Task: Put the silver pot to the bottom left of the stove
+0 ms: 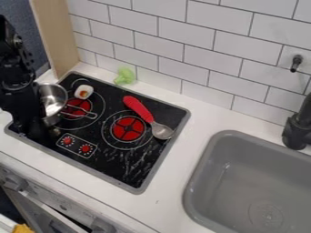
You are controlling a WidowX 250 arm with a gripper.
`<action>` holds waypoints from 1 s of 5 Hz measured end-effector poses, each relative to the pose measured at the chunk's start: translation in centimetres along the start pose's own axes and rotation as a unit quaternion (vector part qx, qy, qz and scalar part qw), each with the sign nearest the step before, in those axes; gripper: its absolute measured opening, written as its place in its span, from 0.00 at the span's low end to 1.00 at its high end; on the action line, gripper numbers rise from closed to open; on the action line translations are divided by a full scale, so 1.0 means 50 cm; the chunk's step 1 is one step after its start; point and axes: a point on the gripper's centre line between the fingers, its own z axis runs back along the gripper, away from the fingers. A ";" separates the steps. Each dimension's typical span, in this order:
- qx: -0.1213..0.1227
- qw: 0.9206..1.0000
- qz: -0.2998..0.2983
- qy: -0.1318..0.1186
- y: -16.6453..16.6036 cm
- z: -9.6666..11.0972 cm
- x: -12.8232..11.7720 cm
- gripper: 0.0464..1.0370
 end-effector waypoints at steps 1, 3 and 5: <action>-0.008 1.000 -0.010 0.001 0.001 0.018 -0.001 0.87; -0.028 0.999 -0.031 -0.002 -0.006 0.076 -0.004 0.97; -0.089 0.995 -0.047 -0.010 -0.027 0.154 -0.002 0.96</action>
